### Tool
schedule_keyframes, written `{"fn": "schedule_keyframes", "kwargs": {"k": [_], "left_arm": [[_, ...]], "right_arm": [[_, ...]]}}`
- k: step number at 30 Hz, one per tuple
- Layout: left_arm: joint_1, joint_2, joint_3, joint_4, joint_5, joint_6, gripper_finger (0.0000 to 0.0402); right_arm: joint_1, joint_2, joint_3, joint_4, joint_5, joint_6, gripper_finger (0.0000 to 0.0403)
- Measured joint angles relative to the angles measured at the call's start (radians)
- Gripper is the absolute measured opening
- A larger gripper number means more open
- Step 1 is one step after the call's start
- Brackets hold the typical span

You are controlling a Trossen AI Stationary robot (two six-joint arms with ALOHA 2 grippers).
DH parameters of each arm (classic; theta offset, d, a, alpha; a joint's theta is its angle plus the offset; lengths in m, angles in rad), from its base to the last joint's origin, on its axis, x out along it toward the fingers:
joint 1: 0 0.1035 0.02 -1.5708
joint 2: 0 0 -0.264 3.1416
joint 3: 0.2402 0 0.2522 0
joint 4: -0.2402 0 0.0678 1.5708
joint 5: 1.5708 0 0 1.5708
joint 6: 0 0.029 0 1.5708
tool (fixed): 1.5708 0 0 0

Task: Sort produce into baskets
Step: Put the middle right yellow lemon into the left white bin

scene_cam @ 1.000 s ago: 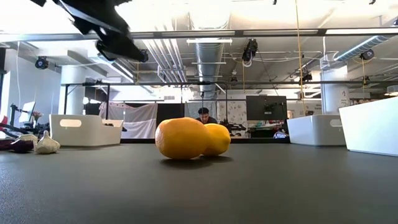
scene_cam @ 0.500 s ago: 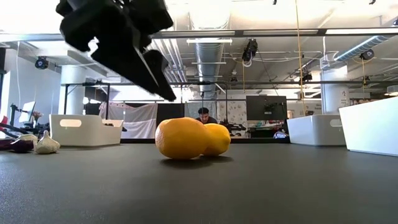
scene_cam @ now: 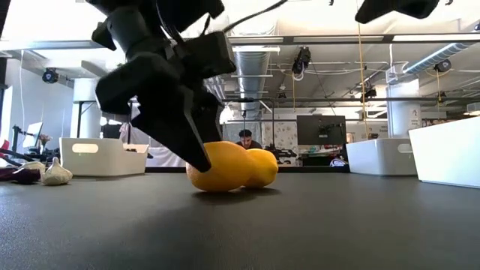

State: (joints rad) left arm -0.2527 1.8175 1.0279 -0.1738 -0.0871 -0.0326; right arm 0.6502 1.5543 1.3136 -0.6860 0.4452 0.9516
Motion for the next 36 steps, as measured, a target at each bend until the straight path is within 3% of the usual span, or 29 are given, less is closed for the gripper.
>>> {"fn": "schedule_keyframes", "kwargs": {"k": [6, 15, 18, 23, 30, 36], "left_arm": [[0.000, 0.018, -0.002, 0.022, -0.003, -0.050, 0.0307], [-0.001, 0.045, -0.007, 0.054, -0.010, -0.141, 0.0232], [-0.003, 0.015, -0.011, 0.040, -0.009, -0.173, 0.0224], [-0.018, -0.113, -0.019, -0.038, -0.011, -0.187, 0.0226], [-0.039, -0.381, -0.029, -0.279, -0.036, -0.242, 0.0226], [-0.032, -0.599, -0.029, -0.597, -0.106, -0.350, 0.0226]], "right_arm": [[0.000, -0.004, -0.002, -0.028, -0.003, 0.000, 0.0215], [-0.002, -0.067, -0.002, -0.167, -0.001, 0.024, 0.0215], [-0.002, -0.102, 0.000, -0.214, 0.000, 0.044, 0.0215], [-0.003, -0.147, 0.000, -0.275, 0.000, 0.045, 0.0215], [-0.003, -0.174, 0.000, -0.342, 0.000, 0.094, 0.0215], [-0.011, -0.160, 0.000, -0.356, 0.000, 0.145, 0.0215]]}}
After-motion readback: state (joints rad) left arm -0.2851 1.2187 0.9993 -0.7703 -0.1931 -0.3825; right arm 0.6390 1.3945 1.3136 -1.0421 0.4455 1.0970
